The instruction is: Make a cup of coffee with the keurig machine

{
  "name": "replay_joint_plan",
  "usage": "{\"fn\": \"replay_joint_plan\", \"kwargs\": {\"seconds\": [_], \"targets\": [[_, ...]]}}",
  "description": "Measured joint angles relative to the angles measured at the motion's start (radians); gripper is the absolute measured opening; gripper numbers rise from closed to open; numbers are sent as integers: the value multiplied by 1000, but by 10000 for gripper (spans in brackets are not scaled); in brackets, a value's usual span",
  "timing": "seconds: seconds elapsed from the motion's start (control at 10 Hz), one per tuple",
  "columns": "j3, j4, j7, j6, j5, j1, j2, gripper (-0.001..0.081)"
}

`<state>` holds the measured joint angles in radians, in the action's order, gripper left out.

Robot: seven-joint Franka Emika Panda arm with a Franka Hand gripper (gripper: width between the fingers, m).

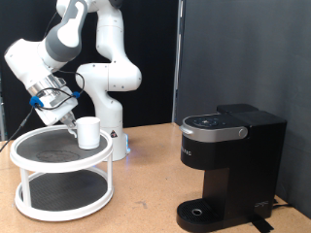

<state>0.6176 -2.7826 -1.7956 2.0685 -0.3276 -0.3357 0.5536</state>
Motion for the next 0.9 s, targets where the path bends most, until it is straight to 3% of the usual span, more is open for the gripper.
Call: {"fn": "replay_joint_plan", "kwargs": {"seconds": [0.6, 0.9], "targets": [[-3, 108, -83, -247, -28, -16, 130, 4], [-19, 78, -111, -221, -59, -7, 125, 4]]}}
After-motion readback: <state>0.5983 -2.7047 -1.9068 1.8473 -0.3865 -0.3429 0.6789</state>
